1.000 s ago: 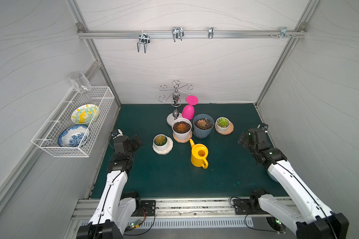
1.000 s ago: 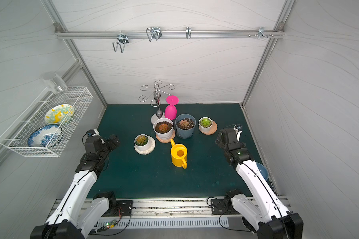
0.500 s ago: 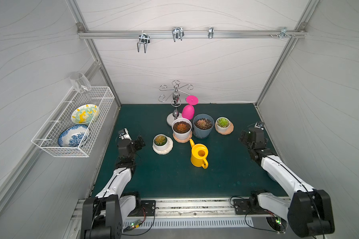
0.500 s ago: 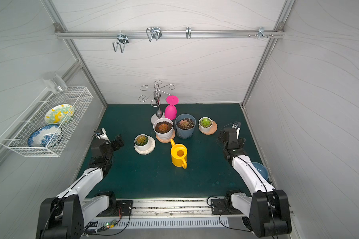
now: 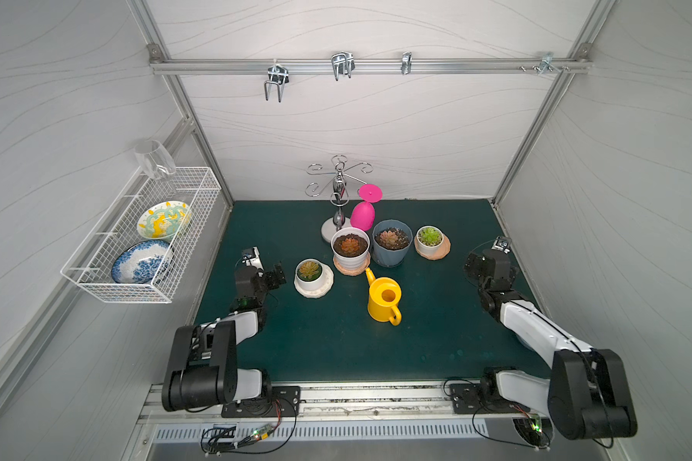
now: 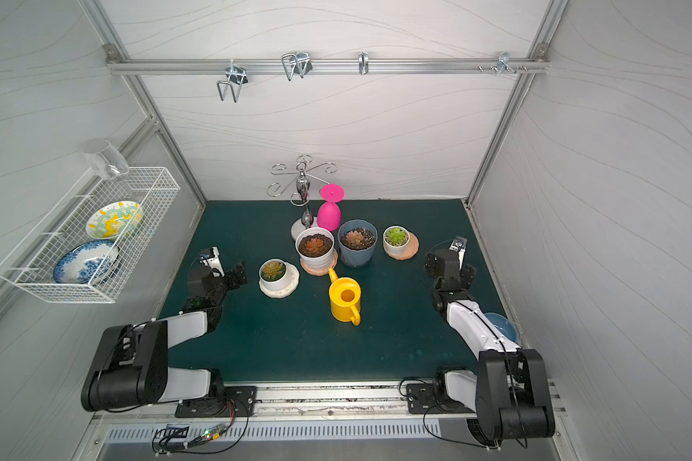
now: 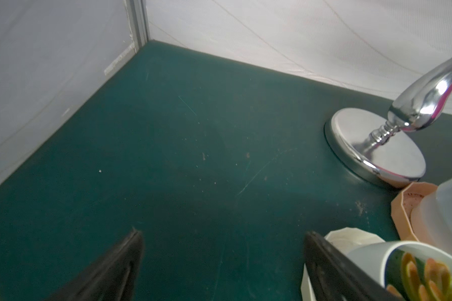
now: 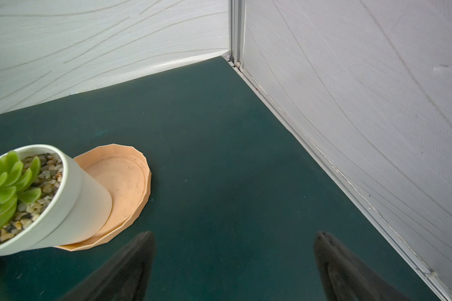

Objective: Water the succulent around the soil edge
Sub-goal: Reset both arms

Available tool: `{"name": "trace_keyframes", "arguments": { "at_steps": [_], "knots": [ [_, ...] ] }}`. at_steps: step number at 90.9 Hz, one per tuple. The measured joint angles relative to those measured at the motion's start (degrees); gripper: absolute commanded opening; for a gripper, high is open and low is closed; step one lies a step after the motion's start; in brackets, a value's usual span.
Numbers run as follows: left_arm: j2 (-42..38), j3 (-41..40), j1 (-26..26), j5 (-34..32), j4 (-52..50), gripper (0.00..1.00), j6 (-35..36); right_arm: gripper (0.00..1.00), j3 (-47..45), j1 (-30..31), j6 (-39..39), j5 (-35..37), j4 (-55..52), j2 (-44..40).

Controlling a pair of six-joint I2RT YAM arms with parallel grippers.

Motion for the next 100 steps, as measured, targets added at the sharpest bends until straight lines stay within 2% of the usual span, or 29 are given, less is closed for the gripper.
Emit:
{"name": "trace_keyframes", "arguments": {
  "at_steps": [21,49,100],
  "knots": [
    [5.33,0.83,-0.20,3.41,3.10,1.00,1.81,0.99,-3.65,-0.02,-1.84,-1.09,6.78,1.16],
    [6.95,3.02,-1.95,7.37,3.19,1.00,5.27,0.99,-8.46,-0.02,-5.16,-6.12,16.90,3.15],
    [7.85,3.02,-3.17,3.23,3.61,1.00,5.33,0.99,-10.60,-0.28,-10.71,-15.39,34.56,16.52]
  ]
}}
